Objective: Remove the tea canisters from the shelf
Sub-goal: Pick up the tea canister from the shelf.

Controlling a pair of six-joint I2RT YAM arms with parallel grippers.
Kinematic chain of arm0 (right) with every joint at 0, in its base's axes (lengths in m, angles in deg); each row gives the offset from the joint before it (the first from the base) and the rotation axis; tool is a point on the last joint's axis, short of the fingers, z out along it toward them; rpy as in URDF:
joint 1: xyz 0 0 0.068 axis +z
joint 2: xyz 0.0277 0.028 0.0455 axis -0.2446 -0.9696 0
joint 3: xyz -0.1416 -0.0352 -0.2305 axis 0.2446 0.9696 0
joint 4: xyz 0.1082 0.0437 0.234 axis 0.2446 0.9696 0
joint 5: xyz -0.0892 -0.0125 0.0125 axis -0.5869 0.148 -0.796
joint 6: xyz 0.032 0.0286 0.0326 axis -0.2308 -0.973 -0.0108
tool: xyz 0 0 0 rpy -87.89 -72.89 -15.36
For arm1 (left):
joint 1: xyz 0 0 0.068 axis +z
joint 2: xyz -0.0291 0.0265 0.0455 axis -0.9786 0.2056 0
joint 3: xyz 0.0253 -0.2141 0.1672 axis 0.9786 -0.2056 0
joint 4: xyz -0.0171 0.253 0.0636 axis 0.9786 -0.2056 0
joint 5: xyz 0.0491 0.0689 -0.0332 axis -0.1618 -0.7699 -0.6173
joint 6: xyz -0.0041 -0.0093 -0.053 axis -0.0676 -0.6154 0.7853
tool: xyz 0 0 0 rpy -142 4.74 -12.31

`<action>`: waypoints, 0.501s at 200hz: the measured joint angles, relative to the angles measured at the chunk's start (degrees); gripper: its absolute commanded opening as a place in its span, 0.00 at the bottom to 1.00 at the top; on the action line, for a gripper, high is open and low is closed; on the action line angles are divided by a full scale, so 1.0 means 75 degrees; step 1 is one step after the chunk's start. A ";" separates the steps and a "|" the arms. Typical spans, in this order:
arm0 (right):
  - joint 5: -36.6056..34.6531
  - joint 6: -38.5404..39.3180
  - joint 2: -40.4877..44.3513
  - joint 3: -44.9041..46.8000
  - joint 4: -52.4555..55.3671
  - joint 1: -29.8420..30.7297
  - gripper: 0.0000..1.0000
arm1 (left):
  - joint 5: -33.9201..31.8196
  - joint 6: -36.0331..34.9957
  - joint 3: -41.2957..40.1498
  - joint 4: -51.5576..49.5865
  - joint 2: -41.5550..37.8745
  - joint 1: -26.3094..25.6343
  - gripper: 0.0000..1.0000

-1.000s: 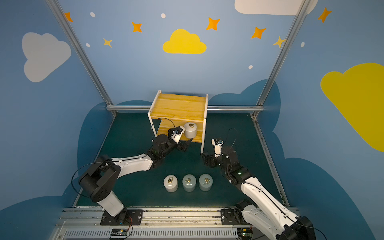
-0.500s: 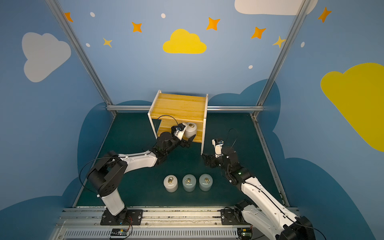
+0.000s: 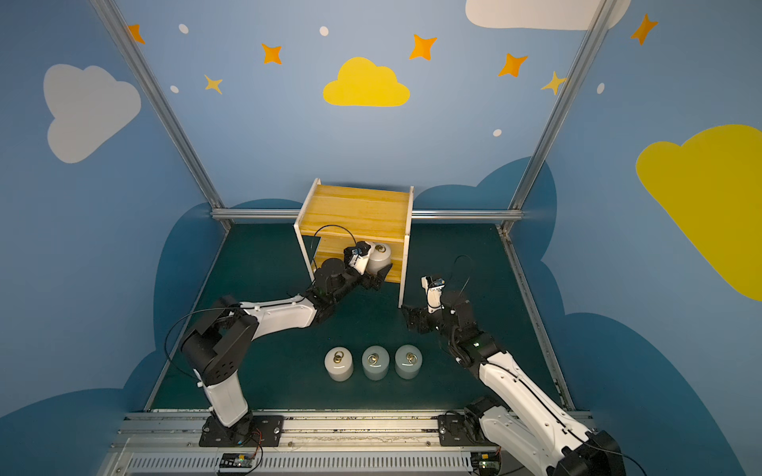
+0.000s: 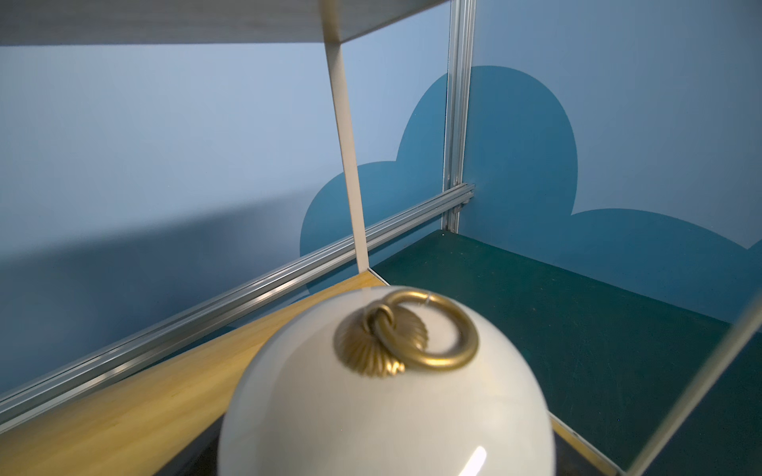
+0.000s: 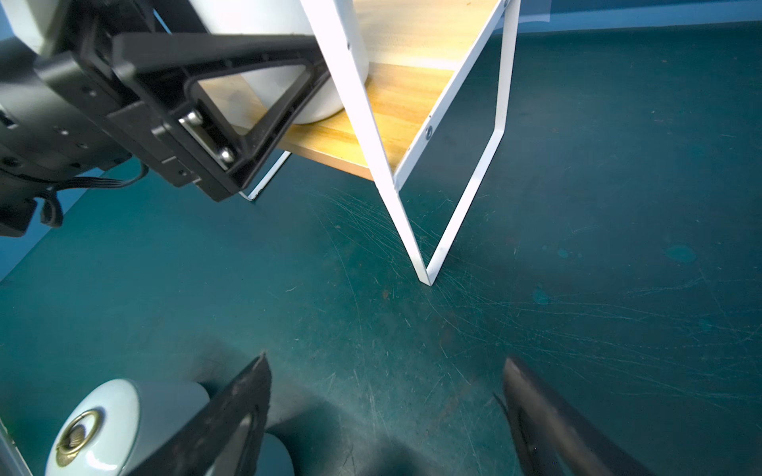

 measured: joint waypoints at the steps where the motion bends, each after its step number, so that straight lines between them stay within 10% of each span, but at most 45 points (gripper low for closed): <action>1: 0.0000 0.0000 0.0003 0.0000 0.0000 0.0000 0.89 | 0.0009 0.0003 0.0012 0.0003 0.0015 0.0000 1.00; 100: 0.0017 0.0000 0.0157 0.0064 0.0041 -0.0070 0.89 | 0.0047 0.0082 0.0440 -0.0073 0.0423 -0.0015 0.95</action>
